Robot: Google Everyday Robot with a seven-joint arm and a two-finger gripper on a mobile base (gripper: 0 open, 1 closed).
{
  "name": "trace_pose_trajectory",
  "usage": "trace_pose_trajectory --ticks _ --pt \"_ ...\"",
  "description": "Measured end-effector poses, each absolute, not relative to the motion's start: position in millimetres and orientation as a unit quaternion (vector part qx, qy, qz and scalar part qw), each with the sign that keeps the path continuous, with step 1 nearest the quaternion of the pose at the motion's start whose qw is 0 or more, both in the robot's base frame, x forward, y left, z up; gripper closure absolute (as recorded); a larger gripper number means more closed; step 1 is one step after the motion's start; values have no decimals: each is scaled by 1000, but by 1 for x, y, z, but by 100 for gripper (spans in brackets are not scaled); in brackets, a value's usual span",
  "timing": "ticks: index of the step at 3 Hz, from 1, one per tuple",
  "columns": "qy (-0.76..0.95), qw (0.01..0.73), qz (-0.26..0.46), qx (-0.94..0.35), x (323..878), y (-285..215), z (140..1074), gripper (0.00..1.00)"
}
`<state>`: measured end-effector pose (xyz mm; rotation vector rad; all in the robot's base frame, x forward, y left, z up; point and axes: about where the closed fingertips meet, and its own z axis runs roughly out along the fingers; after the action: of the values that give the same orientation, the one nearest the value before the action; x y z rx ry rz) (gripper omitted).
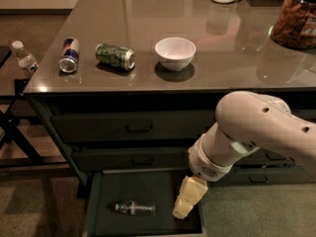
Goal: Pick water bottle from bottom drawer and place on counter
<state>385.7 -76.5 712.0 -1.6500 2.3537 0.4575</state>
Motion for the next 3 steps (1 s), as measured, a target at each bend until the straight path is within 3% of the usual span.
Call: trace_pose_trajectory --ticks 1,3 --pt "802 106 169 -563 381 -72 698 0" --pt "775 44 258 -575 367 -2 566 0"
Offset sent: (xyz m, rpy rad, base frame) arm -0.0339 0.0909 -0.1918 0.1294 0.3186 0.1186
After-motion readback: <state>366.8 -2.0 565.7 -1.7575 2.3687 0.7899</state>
